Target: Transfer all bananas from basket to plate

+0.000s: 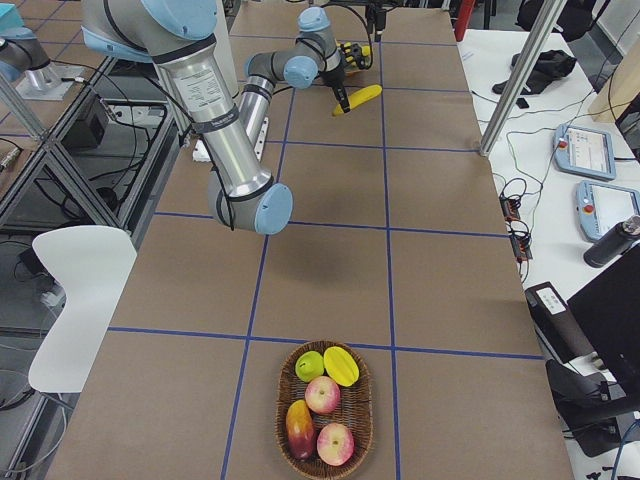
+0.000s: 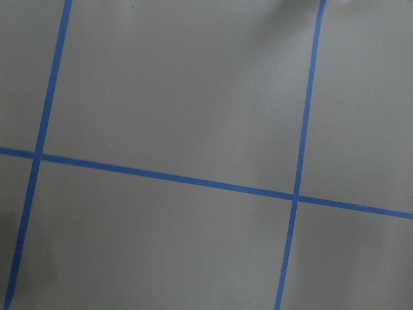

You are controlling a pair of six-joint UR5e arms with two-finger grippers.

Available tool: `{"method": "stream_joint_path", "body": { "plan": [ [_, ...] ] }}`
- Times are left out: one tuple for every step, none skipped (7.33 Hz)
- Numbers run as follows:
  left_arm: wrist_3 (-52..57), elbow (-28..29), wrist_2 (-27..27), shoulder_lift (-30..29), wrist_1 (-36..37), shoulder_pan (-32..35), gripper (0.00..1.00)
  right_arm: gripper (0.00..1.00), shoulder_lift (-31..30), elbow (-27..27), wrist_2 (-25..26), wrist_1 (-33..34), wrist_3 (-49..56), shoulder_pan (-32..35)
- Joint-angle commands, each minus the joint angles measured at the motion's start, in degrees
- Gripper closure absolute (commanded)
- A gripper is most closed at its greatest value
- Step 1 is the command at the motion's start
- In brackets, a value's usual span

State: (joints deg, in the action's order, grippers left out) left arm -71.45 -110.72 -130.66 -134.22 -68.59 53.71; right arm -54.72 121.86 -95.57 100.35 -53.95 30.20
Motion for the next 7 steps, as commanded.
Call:
{"method": "stream_joint_path", "body": {
  "plan": [
    [-10.2,1.9,0.8,-4.9,1.7,-4.2,0.01,1.00,4.0,-0.9,7.1,4.0,-1.6,-4.5],
    [-14.6,7.2,1.0,-9.9,1.7,-4.9,0.01,1.00,5.9,-2.6,7.4,4.1,-1.5,-4.6],
    [-16.6,11.4,1.0,-13.8,1.8,-4.9,0.01,1.00,8.4,-4.8,7.4,4.4,-1.5,-4.6],
    [-17.6,15.1,1.1,-15.9,1.9,-4.9,0.01,1.00,8.8,-5.4,8.7,4.7,-1.5,-4.6],
    [-17.7,15.4,1.1,-15.7,2.0,-4.9,0.01,1.00,8.9,-5.3,10.9,5.5,-1.5,-5.4],
    [-19.2,15.4,1.1,-15.1,2.1,-4.9,0.01,1.00,9.4,-5.1,11.4,5.7,-1.6,-5.4],
    [-19.4,15.6,2.7,-15.7,5.7,-4.9,0.01,1.00,9.6,-4.7,13.5,7.2,-1.6,-5.9]
  ]
}}
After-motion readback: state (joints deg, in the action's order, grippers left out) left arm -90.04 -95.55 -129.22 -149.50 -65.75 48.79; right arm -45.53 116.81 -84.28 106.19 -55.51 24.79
